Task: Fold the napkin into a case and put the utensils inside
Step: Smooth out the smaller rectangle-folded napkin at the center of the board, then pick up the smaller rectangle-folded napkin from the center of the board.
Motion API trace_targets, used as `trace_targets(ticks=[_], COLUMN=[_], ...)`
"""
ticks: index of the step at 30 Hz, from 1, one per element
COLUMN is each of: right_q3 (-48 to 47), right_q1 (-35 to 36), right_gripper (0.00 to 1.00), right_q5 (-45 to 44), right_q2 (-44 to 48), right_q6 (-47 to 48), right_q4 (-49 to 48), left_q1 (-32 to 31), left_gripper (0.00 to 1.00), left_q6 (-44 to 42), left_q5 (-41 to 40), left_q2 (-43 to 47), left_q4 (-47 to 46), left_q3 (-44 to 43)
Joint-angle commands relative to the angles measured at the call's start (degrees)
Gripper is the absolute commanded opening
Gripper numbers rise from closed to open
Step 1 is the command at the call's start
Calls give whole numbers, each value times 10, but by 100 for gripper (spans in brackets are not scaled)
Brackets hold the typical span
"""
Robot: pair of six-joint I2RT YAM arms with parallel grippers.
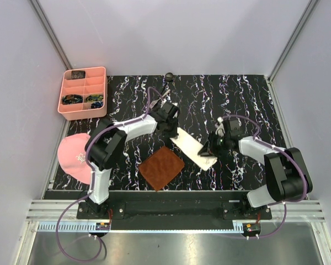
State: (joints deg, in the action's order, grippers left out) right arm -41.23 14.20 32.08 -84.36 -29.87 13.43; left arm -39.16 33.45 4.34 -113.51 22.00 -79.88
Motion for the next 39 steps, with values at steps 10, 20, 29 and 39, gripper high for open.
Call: trace_targets(ticks=[10,20,29,39], right_q3=[99,-11,-168,-282], right_q1=[-1,2,114,219], right_gripper=[26,45,76,64], right_q5=[-7,-61,-207,-335], right_q2=[14,126,26,-97], right_q6=[-35,64,169,184], right_q4=[-80,97,190,231], left_q1=[2,-6,30,34], left_gripper=[4,47,56,59], left_q6=[-8,-31,84,88], left_q5=[-4,-24,-84,-61], left_q2=[-77,86,292,445], left_q4=[3,22,29,24], left_q3=[-129,-28,109,209])
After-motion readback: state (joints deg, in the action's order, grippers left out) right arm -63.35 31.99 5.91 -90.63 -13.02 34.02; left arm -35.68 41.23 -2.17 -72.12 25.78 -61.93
